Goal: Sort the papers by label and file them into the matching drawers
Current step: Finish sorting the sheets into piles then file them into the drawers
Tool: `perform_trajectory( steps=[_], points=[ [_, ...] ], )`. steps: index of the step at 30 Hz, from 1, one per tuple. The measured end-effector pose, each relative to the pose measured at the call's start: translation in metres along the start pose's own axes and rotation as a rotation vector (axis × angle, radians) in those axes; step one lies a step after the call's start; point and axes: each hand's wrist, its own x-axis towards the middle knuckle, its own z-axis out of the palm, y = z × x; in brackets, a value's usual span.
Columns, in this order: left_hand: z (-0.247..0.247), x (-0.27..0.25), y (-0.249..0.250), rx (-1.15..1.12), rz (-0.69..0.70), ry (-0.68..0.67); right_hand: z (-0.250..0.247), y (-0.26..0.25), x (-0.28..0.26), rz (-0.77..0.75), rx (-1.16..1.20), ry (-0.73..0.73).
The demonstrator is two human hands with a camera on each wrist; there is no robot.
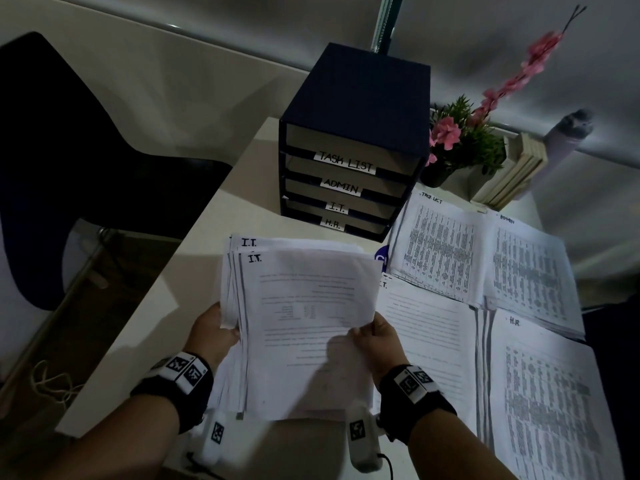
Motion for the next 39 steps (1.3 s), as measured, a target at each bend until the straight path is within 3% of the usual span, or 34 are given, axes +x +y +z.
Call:
perform_trajectory(
  steps=[8, 17, 22, 26, 29, 34, 39],
  points=[
    [0.001, -0.01, 0.009, -0.038, 0.013, 0.049, -0.01, 0.002, 0.003, 0.04, -0.001, 0.095],
    [0.01, -0.004, 0.008, -0.095, -0.068, 0.099, -0.013, 0.009, 0.006, 0.021, 0.04, 0.116],
    [0.018, -0.015, 0.025, -0.059, 0.013, 0.008, -0.006, 0.01, 0.006, -0.024, 0.042, 0.1],
    [0.027, -0.028, 0.041, 0.037, 0.188, -0.043, 0.003, -0.005, 0.001, -0.042, -0.013, -0.009],
    [0.027, -0.033, 0.068, -0.085, 0.246, -0.03, -0.002, -0.027, -0.002, -0.121, 0.052, 0.012],
    [0.03, -0.032, 0.113, -0.335, 0.327, -0.127, -0.031, -0.08, -0.012, -0.305, 0.414, 0.055],
    [0.043, -0.037, 0.122, -0.513, 0.377, -0.116, -0.038, -0.095, -0.032, -0.429, 0.419, 0.05]
  ],
)
